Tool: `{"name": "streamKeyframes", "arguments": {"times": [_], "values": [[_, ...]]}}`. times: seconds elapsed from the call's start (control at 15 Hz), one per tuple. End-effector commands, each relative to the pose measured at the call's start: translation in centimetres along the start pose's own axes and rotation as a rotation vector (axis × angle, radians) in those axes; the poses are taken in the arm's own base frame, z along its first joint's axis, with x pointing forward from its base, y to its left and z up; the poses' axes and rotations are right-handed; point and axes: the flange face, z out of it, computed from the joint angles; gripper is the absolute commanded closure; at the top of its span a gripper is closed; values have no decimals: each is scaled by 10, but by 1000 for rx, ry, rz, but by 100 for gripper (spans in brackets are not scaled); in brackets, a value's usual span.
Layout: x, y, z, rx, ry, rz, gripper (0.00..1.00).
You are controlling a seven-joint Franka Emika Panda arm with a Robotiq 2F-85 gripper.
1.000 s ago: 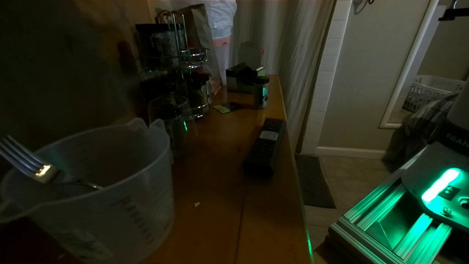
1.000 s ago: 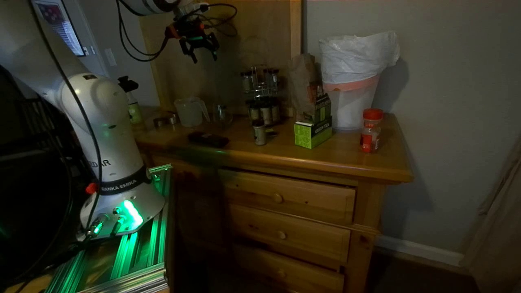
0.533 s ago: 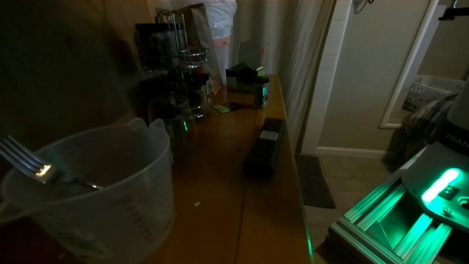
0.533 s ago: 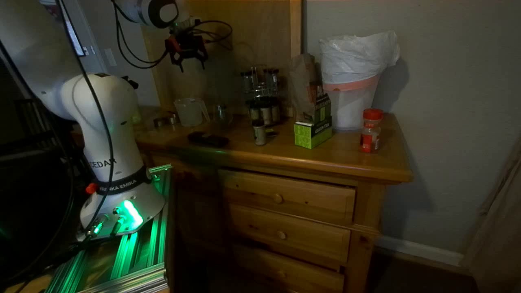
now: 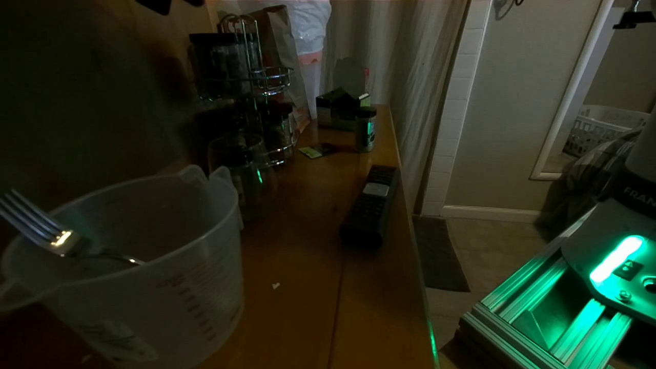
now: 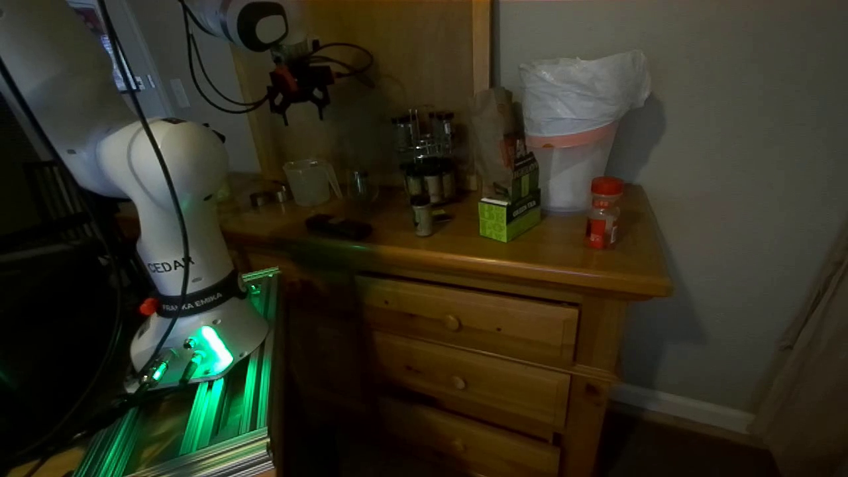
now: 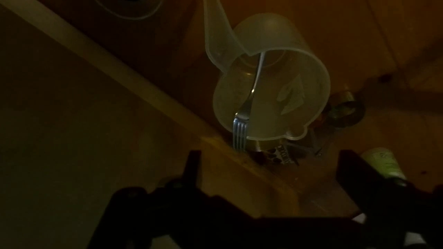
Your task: Pour out the fork from the jar
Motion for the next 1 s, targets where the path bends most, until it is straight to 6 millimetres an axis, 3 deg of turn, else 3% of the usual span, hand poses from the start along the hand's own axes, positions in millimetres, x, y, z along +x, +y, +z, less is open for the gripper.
{"name": "streamKeyframes", "arguments": {"times": [0.0,0.53,0.93], "values": [[-12,-15,-1,80,-19,-186,0],[-47,-13,11,222,-196,-573,0],[-38,-8,34,218,-277,-572,0]]}}
